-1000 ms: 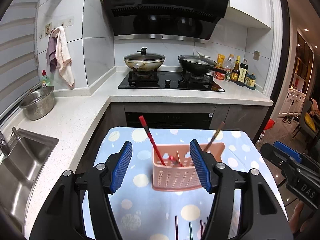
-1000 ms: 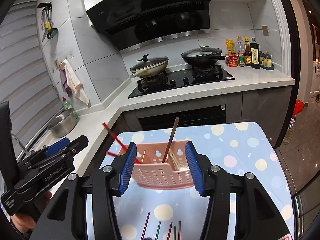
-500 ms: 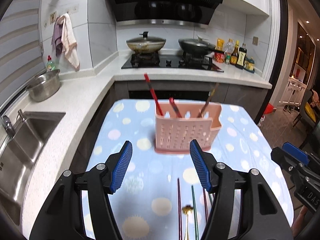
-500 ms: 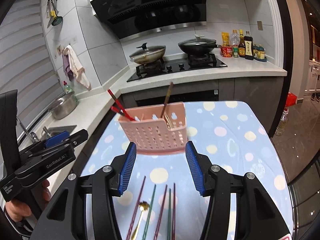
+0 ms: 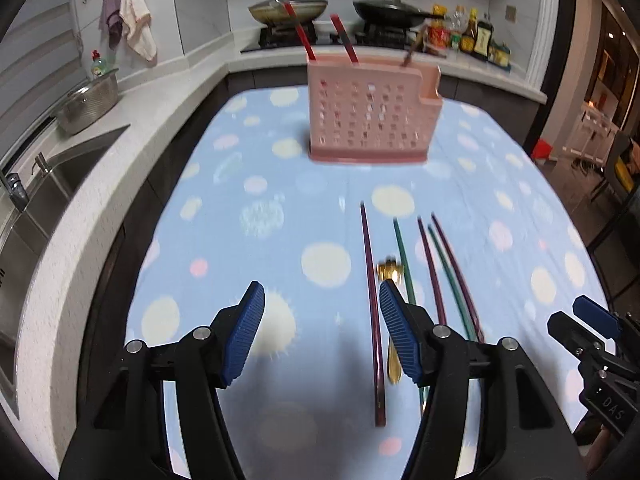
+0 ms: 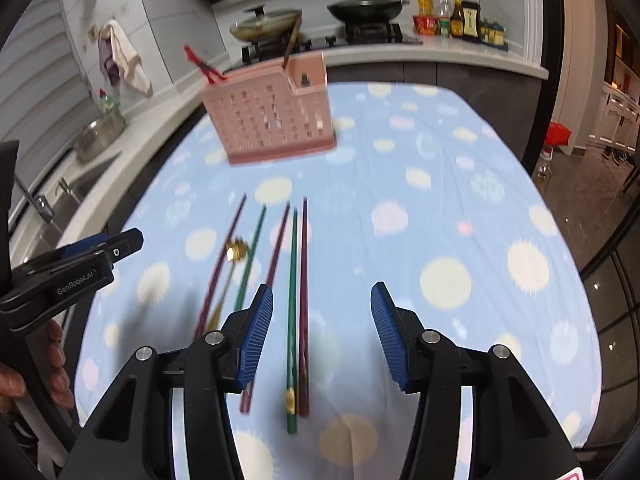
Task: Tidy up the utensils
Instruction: 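Move both open tools back toward the remaining utensils on the cloth, then grasp a dark-red chopstick with the left tool while the right tool grasps another dark-red chopstick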
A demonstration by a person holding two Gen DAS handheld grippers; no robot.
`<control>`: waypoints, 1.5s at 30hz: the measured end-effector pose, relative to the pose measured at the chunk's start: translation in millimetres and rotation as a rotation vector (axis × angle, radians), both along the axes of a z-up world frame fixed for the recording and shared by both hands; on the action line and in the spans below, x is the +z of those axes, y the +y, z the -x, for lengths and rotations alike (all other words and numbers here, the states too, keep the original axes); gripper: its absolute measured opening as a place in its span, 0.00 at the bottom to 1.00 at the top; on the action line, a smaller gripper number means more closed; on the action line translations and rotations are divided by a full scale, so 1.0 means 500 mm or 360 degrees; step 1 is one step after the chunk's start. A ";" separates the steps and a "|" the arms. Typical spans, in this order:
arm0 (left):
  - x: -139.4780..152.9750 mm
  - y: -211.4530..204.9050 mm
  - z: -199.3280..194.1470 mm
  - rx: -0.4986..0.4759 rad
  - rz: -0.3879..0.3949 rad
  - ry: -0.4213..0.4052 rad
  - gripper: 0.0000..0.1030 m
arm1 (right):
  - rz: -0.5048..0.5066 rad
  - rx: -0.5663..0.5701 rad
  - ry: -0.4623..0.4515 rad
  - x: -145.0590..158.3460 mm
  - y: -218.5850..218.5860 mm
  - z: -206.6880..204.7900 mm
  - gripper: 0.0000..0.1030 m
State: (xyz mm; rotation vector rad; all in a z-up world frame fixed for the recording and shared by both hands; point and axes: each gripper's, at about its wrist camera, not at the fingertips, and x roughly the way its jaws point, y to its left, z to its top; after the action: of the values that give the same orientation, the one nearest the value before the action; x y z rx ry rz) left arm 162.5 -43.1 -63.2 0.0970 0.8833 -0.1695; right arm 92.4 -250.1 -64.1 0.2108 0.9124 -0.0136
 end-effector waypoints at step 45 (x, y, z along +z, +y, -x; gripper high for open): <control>-0.159 -0.012 0.067 -0.0160 0.0102 0.0267 0.09 | 0.0056 0.0137 0.0224 -0.137 0.042 0.020 0.07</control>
State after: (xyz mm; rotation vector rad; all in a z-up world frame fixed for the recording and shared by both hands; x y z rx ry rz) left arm 129.0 -49.0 -142.5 0.0684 1.0401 -0.3030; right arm 82.3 -228.9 -132.7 0.1393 1.0599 0.0355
